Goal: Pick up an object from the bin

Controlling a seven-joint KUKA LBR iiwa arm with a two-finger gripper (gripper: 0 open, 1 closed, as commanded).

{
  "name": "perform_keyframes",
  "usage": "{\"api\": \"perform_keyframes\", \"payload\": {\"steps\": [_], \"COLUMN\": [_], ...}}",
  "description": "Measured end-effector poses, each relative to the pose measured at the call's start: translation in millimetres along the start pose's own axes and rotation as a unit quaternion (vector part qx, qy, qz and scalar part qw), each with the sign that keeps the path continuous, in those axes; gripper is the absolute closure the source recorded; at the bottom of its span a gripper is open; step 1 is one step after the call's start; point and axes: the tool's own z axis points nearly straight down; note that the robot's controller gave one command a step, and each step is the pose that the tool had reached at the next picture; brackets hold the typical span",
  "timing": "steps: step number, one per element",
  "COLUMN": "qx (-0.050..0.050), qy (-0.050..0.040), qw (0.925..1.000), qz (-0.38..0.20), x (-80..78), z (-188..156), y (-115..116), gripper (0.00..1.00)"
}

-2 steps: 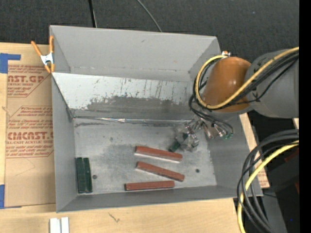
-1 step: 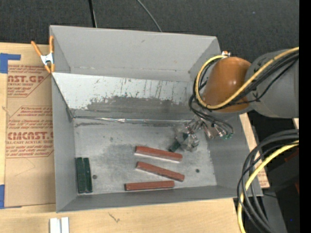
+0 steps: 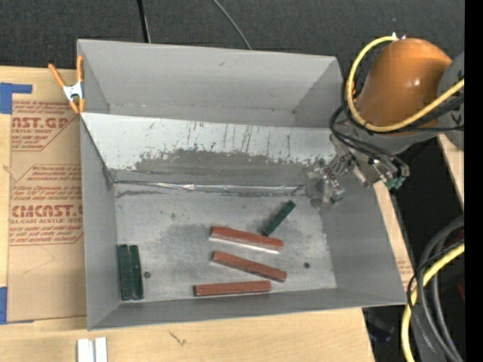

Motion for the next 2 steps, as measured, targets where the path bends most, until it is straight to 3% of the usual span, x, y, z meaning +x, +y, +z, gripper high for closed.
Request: {"api": "perform_keyframes", "payload": {"steps": [1,2], "qx": [0.000,0.000], "qy": [0.0003,0.0003], "qw": [1.0000,1.0000], "qz": [0.000,0.000], "x": [0.0,0.0], "z": [0.1,0.1], "y": [0.1,0.2], "gripper": [0.00,0.00]}}
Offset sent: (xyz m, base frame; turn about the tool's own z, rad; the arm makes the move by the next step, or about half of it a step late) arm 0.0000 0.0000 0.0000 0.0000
